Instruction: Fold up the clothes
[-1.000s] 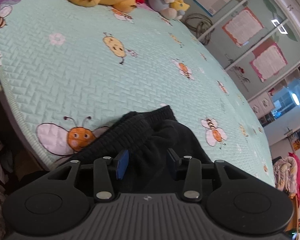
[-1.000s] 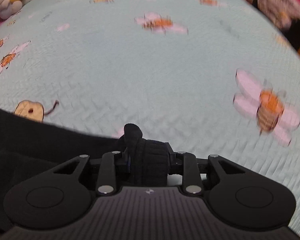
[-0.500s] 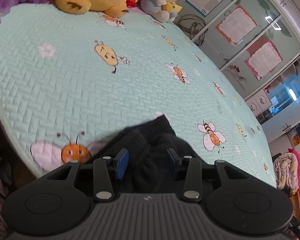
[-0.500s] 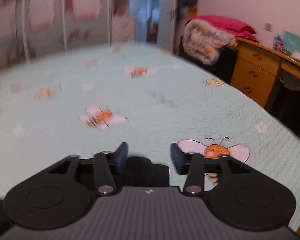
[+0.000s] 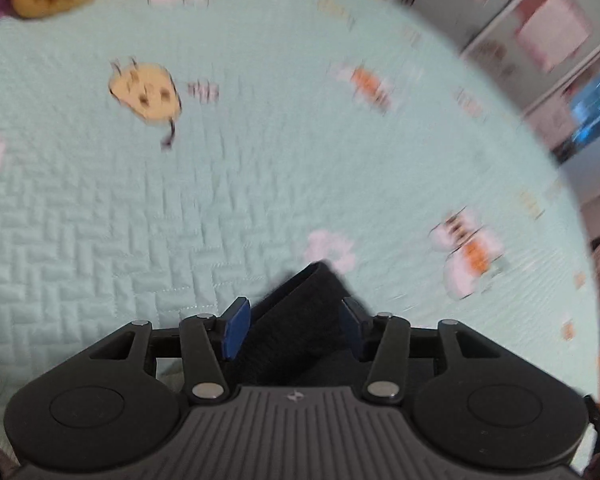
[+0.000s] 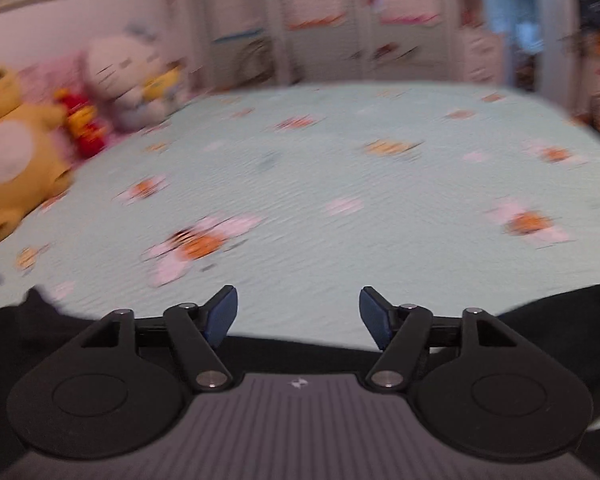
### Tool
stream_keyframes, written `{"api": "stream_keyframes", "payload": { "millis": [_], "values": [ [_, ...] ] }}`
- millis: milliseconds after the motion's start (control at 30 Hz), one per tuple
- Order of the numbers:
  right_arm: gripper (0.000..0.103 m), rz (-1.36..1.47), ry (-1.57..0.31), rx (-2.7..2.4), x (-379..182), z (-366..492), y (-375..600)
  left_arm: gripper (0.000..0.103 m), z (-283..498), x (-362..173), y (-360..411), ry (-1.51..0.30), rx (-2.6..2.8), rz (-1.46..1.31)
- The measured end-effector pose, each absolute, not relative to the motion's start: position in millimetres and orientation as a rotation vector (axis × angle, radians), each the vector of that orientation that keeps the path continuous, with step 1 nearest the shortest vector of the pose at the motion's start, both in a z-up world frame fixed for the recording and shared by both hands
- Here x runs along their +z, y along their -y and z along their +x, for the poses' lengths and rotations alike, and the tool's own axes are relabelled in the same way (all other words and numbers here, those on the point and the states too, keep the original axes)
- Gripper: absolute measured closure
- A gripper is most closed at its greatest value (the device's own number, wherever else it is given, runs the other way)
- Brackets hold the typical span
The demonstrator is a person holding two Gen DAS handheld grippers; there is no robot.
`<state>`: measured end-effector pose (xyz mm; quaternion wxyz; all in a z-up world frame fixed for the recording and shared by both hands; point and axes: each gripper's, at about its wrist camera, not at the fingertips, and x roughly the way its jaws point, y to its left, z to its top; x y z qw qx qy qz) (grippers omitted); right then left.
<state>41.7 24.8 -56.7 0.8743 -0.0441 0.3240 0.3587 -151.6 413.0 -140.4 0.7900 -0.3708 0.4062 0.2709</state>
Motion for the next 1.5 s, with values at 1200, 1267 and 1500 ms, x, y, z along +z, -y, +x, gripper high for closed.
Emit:
{"api": "stream_keyframes", "payload": {
  "millis": [1200,1267,1500],
  "values": [
    [0.071,-0.209,-0.502,0.677,-38,121,-133,0.093,-73,-52,-480,-0.399,0.485,-0.853],
    [0.053,-0.217,-0.587,0.621,-54,135,-143,0.093,-65,-84,-489,-0.506,0.518,-0.913],
    [0.047,-0.050,-0.593,0.584,-83,77,-62,0.082,-139,-152,-452,-0.620,0.494,-0.924]
  ]
}}
